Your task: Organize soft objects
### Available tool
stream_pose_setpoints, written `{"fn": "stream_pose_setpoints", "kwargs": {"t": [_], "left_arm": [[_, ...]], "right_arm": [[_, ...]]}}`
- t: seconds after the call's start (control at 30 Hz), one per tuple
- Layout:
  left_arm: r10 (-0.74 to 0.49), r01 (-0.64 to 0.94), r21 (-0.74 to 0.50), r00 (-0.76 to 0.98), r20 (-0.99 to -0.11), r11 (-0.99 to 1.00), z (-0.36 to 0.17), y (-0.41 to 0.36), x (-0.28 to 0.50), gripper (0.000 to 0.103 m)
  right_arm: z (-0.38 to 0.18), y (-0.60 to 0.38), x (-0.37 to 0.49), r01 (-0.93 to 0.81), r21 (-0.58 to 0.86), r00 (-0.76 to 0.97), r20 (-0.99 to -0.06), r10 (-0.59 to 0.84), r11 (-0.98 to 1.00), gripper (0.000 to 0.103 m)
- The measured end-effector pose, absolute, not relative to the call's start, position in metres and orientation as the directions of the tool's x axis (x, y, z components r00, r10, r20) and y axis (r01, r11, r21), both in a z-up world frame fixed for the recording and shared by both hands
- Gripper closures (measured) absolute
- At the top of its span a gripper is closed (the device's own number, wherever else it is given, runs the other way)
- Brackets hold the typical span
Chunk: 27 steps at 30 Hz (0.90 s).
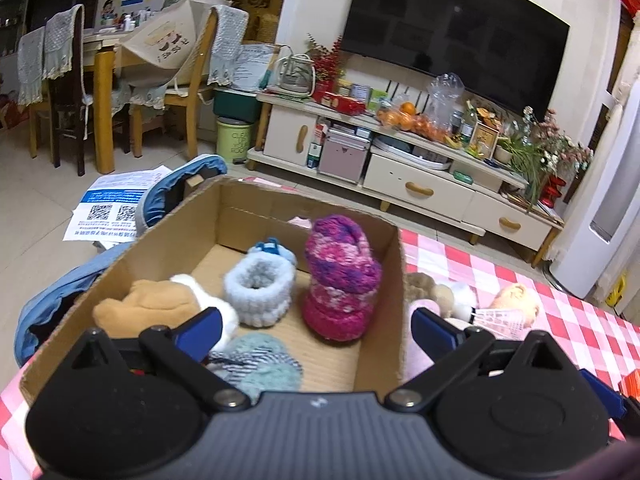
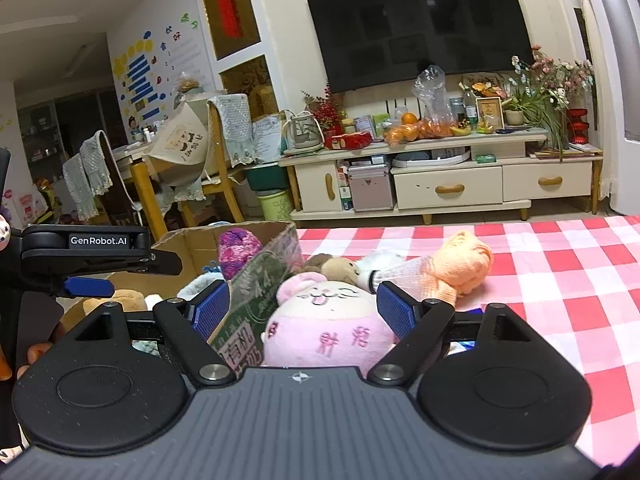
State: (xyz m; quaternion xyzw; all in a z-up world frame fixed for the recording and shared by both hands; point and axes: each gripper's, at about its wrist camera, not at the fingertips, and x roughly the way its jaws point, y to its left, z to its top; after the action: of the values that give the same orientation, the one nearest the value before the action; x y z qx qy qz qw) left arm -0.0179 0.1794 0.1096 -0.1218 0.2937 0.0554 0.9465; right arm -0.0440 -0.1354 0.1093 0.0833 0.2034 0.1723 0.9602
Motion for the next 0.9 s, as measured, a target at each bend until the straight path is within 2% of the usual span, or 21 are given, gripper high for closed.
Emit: {"fn": "stream_pose_setpoints", "kwargs": {"t": [0.33,0.63,0.9], "left_arm": [[0.005,-0.120,-0.169,0.830,-0.557,0.978,0.111,0.148,-0.018,0.002],[0.005,-0.108,-0.156,0.836,-0.549,0.982,0.110,0.135,-0.016,0.001],[-0.006,-0.097,-0.160,0.839,-0.544,0.982,0.110,0.134,-0.016,0.001]], "right_arm": [[0.093,-0.134,-0.036,-0.271,0.272,0.845,-0.393,0.363,0.923,0.001],[0.055,-0.137,0.000,-0.185,0.564,0.763,-0.434,0.480,0.805,0.000],[0.036,-0.124,0.035,-0.107,0.732,0.741,-0.393,0.544,0.673,0.000]]}}
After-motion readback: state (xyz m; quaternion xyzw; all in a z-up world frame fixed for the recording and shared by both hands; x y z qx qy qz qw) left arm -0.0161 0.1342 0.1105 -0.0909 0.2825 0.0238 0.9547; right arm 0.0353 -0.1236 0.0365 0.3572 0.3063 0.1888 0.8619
